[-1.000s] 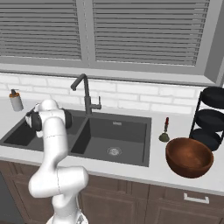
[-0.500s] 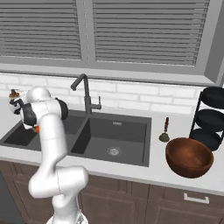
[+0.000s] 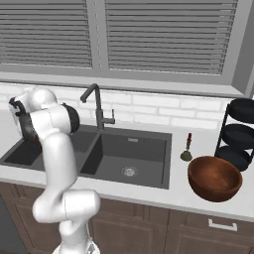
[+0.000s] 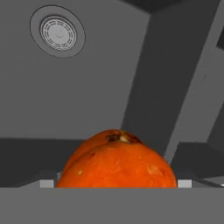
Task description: Pick the squash from the sink and place it in the bowl. Then pick the bowl and place it in the microwave. Then close the microwave door and press the start button.
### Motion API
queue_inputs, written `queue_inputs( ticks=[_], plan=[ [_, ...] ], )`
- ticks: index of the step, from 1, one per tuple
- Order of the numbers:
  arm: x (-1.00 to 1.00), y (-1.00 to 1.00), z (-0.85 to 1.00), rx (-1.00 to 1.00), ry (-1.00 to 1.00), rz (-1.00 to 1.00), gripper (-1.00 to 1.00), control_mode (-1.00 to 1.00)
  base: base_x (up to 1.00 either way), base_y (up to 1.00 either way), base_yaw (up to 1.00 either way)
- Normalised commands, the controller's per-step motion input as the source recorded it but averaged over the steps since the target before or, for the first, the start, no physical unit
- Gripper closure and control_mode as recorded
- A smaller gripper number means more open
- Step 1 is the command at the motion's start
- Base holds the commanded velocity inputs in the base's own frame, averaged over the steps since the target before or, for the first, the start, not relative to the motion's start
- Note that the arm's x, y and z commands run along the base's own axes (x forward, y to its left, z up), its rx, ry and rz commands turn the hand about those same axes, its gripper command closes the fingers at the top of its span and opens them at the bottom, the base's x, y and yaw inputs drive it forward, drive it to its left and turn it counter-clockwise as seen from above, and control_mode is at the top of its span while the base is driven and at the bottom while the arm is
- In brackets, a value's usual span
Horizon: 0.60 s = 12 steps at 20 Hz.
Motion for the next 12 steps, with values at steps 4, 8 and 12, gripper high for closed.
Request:
queue_inputs(
  ticks=[4,8,12],
  plan=[
    [-0.32,-1.00,0.84,0.00,-0.01,0.00,1.00,-1.00,0.00,0.00,0.00],
    [-0.43,-1.00,0.75,0.00,0.00,0.00,1.00,-1.00,0.00,0.00,0.00],
    [-0.64,-1.00,0.48,0.00,0.00,0.00,1.00,-1.00,0.00,0.00,0.00]
  ],
)
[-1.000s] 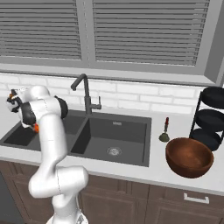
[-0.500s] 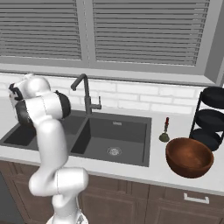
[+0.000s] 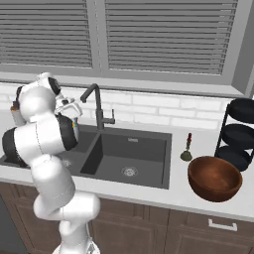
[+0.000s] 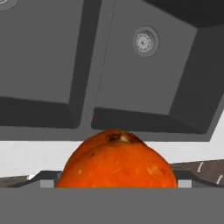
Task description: Pick the squash from the sink and place it in the bowl. Then pick the bowl and place it in the microwave. Then close the microwave door and press the start button.
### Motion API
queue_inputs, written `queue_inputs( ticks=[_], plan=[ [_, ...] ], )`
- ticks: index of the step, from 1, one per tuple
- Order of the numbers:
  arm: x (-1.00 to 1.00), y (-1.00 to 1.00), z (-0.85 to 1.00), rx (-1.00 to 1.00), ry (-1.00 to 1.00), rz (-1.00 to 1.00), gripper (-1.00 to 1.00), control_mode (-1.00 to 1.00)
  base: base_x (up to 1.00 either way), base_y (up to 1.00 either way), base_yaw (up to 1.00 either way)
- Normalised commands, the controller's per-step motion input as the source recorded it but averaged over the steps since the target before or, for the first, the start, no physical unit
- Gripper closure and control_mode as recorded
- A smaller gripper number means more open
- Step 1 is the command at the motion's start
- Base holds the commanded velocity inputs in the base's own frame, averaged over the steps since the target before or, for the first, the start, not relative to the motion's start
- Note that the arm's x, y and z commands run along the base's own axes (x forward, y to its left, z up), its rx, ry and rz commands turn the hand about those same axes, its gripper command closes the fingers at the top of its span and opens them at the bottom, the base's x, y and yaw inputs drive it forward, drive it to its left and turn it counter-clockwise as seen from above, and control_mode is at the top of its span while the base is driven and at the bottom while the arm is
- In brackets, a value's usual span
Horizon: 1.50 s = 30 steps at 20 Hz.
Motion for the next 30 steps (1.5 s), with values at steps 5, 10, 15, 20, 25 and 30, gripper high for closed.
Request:
queue_inputs(
  ticks=[5,10,15,20,25,30],
  plan=[
    [-0.91,-1.00,0.29,0.00,-0.01,0.00,1.00,-1.00,0.00,0.00,0.00],
    [-0.71,-1.00,0.41,0.00,-0.03,0.00,1.00,-1.00,0.00,0.00,0.00],
    [-0.21,-1.00,0.46,0.00,0.00,0.00,1.00,-1.00,0.00,0.00,0.00],
    [0.00,-1.00,0.10,0.00,0.04,0.00,1.00,-1.00,0.00,0.00,0.00],
    [0.00,-1.00,0.00,0.00,0.06,0.00,1.00,-1.00,0.00,0.00,0.00],
    [0.03,-1.00,0.00,0.03,0.00,0.00,1.00,-1.00,0.00,0.00,0.00]
  ],
)
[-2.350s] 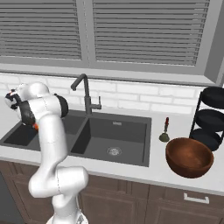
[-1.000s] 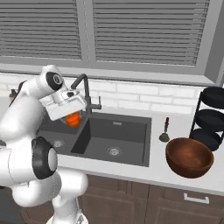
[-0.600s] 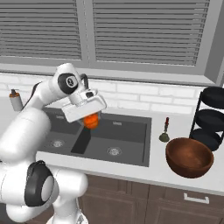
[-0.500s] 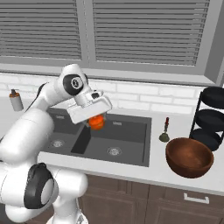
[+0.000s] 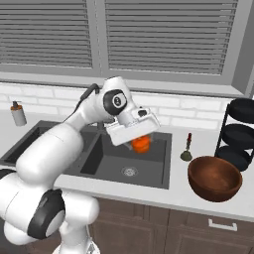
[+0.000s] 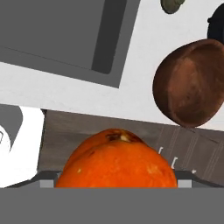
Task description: Pick the squash from the sink and place it in the bowl. Then pick the bowl and place it in the microwave. Then close the microwave door and press the start button.
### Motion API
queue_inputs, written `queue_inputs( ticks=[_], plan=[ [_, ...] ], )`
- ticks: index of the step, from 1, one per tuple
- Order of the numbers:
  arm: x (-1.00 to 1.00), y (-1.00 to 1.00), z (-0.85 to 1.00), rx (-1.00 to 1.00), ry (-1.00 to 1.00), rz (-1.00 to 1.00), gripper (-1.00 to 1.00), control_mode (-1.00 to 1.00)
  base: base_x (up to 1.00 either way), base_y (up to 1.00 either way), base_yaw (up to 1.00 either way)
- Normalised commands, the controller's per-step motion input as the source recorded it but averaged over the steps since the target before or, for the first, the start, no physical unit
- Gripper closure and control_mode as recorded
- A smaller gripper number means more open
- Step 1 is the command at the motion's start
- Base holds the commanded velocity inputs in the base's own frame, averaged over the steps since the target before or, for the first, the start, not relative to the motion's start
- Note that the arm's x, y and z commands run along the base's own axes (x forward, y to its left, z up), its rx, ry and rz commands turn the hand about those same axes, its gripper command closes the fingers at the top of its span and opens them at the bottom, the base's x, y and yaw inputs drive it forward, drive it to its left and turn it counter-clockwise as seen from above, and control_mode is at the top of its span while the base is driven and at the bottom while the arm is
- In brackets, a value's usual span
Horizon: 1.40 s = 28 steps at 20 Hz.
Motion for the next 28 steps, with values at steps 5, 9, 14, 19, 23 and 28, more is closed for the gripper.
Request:
queue_inputs(
  ticks=[5,9,14,19,23,28],
  plan=[
    [0.07,-1.00,0.00,0.14,0.00,-0.07,1.00,-1.00,0.00,0.00,0.00],
    [0.23,-1.00,-0.06,0.21,0.00,-0.11,1.00,-1.00,0.00,0.00,0.00],
    [0.53,-1.00,-0.08,0.15,0.00,-0.07,1.00,-1.00,0.00,0.00,0.00],
    [0.74,-0.96,-0.51,0.03,0.01,0.00,1.00,-1.00,0.00,0.00,0.00],
    [0.74,-0.83,-0.59,0.00,0.00,0.01,1.00,-1.00,0.00,0.00,0.00],
    [0.42,-0.66,-0.51,0.04,0.00,0.02,1.00,-1.00,0.00,0.00,0.00]
  ],
)
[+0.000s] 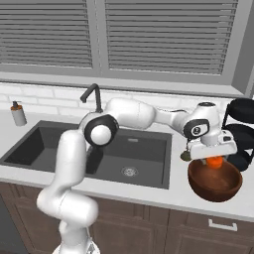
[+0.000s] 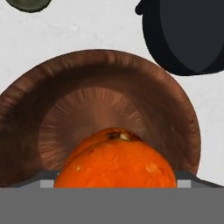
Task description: Pick the squash from the sink and place it in the bowl. Then pick the bowl and place it in the microwave. Then close the microwave door and press the start button.
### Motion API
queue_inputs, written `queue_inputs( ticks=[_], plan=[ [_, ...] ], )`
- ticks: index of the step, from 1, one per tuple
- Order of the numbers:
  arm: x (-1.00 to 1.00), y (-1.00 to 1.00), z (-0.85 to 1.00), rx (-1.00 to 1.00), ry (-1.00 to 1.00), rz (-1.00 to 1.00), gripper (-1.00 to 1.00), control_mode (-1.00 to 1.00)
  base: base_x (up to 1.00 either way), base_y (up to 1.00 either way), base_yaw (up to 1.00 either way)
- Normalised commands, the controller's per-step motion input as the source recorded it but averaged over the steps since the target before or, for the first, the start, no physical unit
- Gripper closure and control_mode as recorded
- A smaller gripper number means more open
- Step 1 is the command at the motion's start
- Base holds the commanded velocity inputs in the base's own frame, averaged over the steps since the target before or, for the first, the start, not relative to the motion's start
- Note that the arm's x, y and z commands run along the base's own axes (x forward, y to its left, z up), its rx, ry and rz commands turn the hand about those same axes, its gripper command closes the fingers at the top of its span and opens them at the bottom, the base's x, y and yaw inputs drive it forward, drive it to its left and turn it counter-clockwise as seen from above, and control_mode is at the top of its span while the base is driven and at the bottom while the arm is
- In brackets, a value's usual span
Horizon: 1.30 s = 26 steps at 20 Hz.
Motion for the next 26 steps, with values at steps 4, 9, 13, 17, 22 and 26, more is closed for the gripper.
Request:
queue_inputs(
  ticks=[4,9,13,17,22,26],
  plan=[
    [0.17,-0.26,-0.52,0.03,0.00,0.00,-1.00,-1.00,0.00,0.00,0.00],
    [0.14,-0.02,-0.44,0.02,0.00,0.00,-1.00,-1.00,0.00,0.00,0.00],
    [0.10,0.00,-0.35,0.01,0.00,0.00,-1.00,-1.00,0.00,0.00,0.00],
    [-0.04,0.41,0.09,0.00,0.00,0.00,-1.00,-1.00,0.00,0.00,0.00],
    [-0.41,0.60,0.31,-0.02,-0.01,0.00,-1.00,-1.00,0.00,0.00,0.00],
    [-0.99,0.74,0.04,-0.08,-0.01,0.00,-1.00,-1.00,0.00,0.00,0.00]
  ],
)
